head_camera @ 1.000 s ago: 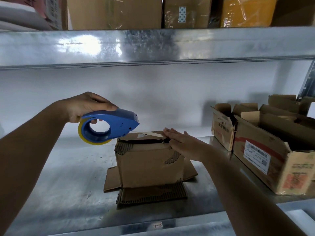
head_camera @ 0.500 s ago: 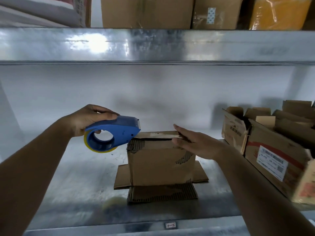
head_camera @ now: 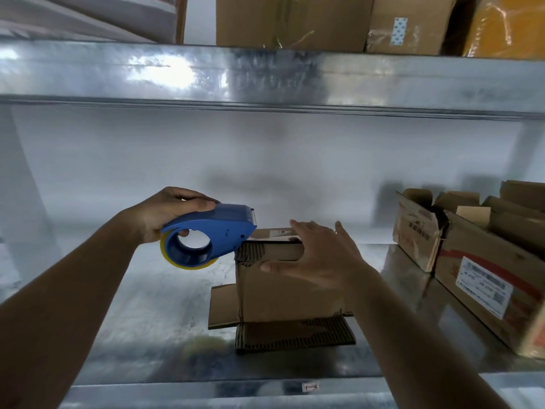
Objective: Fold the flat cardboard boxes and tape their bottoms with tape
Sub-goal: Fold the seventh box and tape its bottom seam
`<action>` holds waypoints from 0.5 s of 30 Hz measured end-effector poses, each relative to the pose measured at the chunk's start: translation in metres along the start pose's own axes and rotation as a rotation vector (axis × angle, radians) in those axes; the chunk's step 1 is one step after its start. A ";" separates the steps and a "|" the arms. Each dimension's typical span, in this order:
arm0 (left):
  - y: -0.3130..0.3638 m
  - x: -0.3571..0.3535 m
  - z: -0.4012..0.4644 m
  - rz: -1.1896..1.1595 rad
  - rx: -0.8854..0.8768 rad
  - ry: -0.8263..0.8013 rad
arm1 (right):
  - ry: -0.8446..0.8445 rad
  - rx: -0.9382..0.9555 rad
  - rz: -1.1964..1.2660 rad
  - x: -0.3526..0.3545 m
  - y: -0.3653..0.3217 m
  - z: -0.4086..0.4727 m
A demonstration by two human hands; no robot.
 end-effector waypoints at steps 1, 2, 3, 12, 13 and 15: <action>-0.001 0.000 -0.001 -0.003 -0.004 -0.004 | 0.005 -0.002 -0.006 -0.001 0.001 0.001; -0.002 0.000 -0.001 -0.006 -0.007 -0.006 | 0.010 -0.006 -0.011 -0.002 0.001 0.002; -0.002 0.000 -0.001 -0.007 -0.008 -0.009 | 0.012 -0.011 -0.016 -0.002 0.002 0.003; -0.010 0.018 -0.009 0.001 -0.005 -0.007 | 0.001 -0.021 -0.049 -0.002 0.006 0.007; -0.013 0.021 -0.011 -0.003 0.003 0.005 | -0.002 -0.023 -0.049 -0.002 0.005 0.008; -0.020 0.025 -0.012 -0.016 0.013 0.027 | 0.000 -0.018 -0.057 -0.002 0.003 0.009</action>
Point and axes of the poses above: each hand's wrist, its own z-axis towards the middle knuckle, its own x-axis out of the back of the hand, y = z × x, the point moved 2 cm from there along z, towards the middle knuckle, and after that the axes turned 1 degree about -x, right-handed, at the moved point
